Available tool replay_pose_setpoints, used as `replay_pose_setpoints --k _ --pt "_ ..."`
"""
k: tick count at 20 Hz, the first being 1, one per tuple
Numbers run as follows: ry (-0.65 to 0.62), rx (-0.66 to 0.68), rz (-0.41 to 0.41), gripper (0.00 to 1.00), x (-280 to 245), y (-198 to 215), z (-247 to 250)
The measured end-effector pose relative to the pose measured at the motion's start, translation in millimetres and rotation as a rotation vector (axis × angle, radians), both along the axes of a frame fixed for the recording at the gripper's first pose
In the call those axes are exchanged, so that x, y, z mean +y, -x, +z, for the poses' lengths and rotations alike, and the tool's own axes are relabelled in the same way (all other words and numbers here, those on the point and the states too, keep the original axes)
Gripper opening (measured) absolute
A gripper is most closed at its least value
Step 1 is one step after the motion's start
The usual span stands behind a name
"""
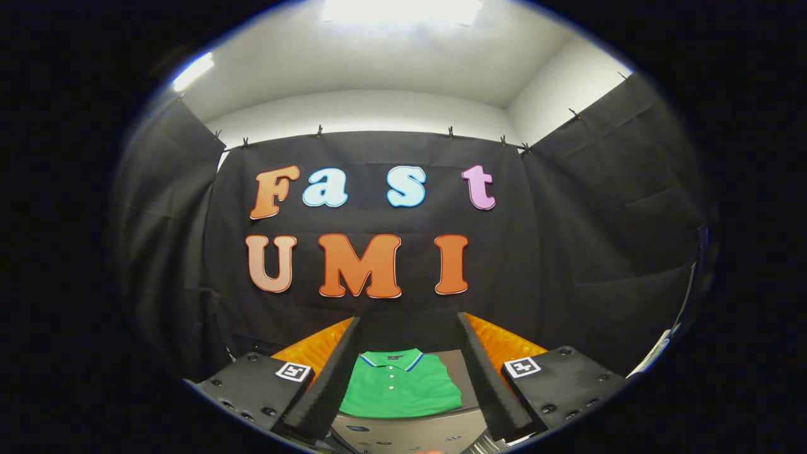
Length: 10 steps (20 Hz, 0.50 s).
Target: Put the clothes into the washing machine and then close the washing machine lid.
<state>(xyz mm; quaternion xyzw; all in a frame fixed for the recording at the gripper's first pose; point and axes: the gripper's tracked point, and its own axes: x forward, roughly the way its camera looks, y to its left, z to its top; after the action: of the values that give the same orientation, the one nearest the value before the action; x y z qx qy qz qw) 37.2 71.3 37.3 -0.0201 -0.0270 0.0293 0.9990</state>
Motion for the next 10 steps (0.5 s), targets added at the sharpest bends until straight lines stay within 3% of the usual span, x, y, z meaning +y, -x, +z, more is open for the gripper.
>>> replay_pose_setpoints --k 6,10 --pt "0.016 0.137 0.039 0.96 14.8 -48.2 -1.5" --pt "0.024 0.332 0.096 0.96 32.0 -105.6 -19.0"
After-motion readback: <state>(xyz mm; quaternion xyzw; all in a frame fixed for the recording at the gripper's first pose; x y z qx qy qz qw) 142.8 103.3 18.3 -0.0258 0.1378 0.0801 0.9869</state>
